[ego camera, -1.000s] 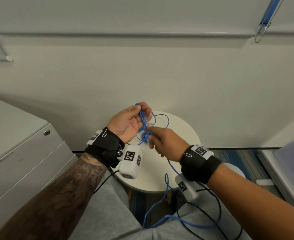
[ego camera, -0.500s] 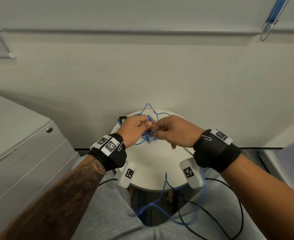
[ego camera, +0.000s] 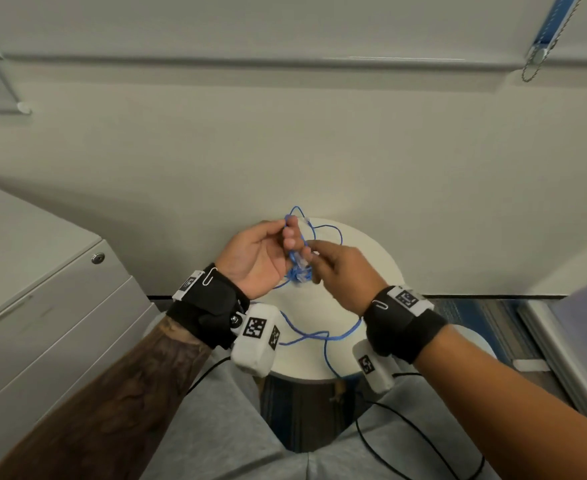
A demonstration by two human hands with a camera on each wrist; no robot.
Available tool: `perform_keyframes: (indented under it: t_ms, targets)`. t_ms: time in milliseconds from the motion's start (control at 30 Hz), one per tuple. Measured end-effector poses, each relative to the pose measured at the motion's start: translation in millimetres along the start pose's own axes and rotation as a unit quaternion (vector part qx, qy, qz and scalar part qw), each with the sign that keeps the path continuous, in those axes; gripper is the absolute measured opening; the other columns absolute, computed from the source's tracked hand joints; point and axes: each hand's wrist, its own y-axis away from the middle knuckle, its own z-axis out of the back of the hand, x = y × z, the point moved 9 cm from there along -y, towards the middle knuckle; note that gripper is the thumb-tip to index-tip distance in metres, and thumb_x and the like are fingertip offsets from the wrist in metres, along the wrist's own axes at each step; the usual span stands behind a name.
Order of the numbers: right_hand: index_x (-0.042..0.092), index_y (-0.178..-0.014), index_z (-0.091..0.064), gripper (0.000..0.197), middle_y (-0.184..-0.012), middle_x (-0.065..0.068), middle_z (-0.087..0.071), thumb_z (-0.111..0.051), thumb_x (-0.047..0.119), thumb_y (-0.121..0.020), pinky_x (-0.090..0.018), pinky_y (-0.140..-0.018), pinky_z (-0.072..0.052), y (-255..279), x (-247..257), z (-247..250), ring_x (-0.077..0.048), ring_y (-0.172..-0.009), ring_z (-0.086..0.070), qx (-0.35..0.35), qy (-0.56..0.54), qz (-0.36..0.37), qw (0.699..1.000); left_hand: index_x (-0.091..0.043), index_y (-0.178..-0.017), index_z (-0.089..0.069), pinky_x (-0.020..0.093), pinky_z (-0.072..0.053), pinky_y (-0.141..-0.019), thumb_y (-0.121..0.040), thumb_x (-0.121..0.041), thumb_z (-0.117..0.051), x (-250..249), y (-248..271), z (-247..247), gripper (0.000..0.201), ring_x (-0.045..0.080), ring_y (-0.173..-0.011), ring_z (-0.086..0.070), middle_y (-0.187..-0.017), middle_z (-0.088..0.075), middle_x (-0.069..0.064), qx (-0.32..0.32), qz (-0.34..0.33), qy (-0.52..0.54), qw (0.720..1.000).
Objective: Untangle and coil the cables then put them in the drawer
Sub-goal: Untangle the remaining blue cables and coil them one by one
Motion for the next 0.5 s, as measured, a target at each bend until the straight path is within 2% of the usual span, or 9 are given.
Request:
perform_keyframes:
  t_ms: [67, 133, 233, 300, 367, 433, 500]
  targets:
    - [0.023, -0.096, -0.058, 0.014, -0.072, 0.002, -0.069, -0.047, 0.021, -0.104, -0.018, -0.059, -0.038, 3.8, 9.7, -16.6, 0.006, -0.051, -0.054, 0.058, 0.019, 0.002, 0.998, -0.006, -0.095, -0.059, 0.031, -0.056, -0.078, -0.100, -0.011, -0.038, -7.7, -4.3, 12.4, 0.022, 0.012, -0.063, -0.060, -0.070, -0.059, 0.001, -0.048, -0.046, 0.009, 0.998]
    - [0.015, -0.092, -0.057, 0.015, -0.073, 0.000, -0.069, -0.048, 0.020, -0.102, -0.022, -0.059, -0.041, 6.2, 17.8, -25.2, 0.005, -0.049, -0.053, 0.102, 0.030, -0.001, 0.994, -0.005, -0.096, -0.060, 0.031, -0.058, -0.079, -0.103, -0.011, -0.037, -15.8, -7.2, 25.8, 0.025, 0.013, -0.071, -0.067, -0.074, -0.066, 0.002, -0.088, -0.094, -0.016, 0.992]
    - [0.011, -0.083, -0.062, 0.026, -0.064, 0.001, -0.064, -0.056, 0.029, -0.100, -0.029, -0.055, -0.049, 8.8, 24.7, -29.7, -0.007, -0.048, -0.054, 0.149, 0.017, -0.006, 0.989, -0.005, -0.099, -0.059, 0.032, -0.057, -0.082, -0.104, -0.010, -0.035, -28.1, -8.5, 38.4, 0.025, 0.014, -0.078, -0.070, -0.079, -0.071, 0.004, -0.118, -0.148, -0.074, 0.979]
    - [0.012, -0.073, -0.058, 0.034, -0.059, -0.002, -0.061, -0.063, 0.036, -0.096, -0.028, -0.051, -0.048, 11.5, 27.3, -28.0, -0.015, -0.047, -0.055, 0.170, -0.010, -0.017, 0.985, -0.004, -0.099, -0.060, 0.033, -0.056, -0.084, -0.104, -0.008, -0.038, -34.9, -8.7, 47.6, 0.024, 0.017, -0.080, -0.071, -0.083, -0.071, 0.007, -0.149, -0.171, -0.125, 0.966]
    - [0.007, -0.074, -0.058, 0.038, -0.057, -0.007, -0.060, -0.069, 0.040, -0.092, -0.025, -0.050, -0.045, 12.0, 31.1, -21.7, -0.015, -0.044, -0.053, 0.170, -0.007, -0.012, 0.985, -0.001, -0.096, -0.063, 0.032, -0.058, -0.079, -0.102, -0.006, -0.043, -39.9, -6.1, 52.3, 0.021, 0.022, -0.079, -0.072, -0.086, -0.069, 0.012, -0.182, -0.187, -0.206, 0.943]
    - [0.003, -0.080, -0.061, 0.036, -0.055, -0.005, -0.058, -0.070, 0.037, -0.092, -0.024, -0.052, -0.043, 10.5, 32.6, -10.0, -0.011, -0.044, -0.050, 0.147, 0.003, -0.012, 0.989, -0.002, -0.089, -0.067, 0.028, -0.056, -0.072, -0.099, -0.004, -0.048, -38.7, -3.6, 42.5, 0.021, 0.021, -0.076, -0.072, -0.086, -0.069, 0.012, -0.176, -0.186, -0.340, 0.905]
    - [0.004, -0.088, -0.065, 0.026, -0.053, 0.003, -0.060, -0.068, 0.029, -0.094, -0.022, -0.053, -0.045, 7.8, 31.2, 5.1, -0.010, -0.046, -0.053, 0.123, -0.028, -0.020, 0.992, -0.003, -0.080, -0.067, 0.016, -0.050, -0.068, -0.097, -0.001, -0.051, -32.5, -1.7, 22.7, 0.024, 0.007, -0.068, -0.069, -0.076, -0.070, 0.000, -0.137, -0.177, -0.482, 0.847]
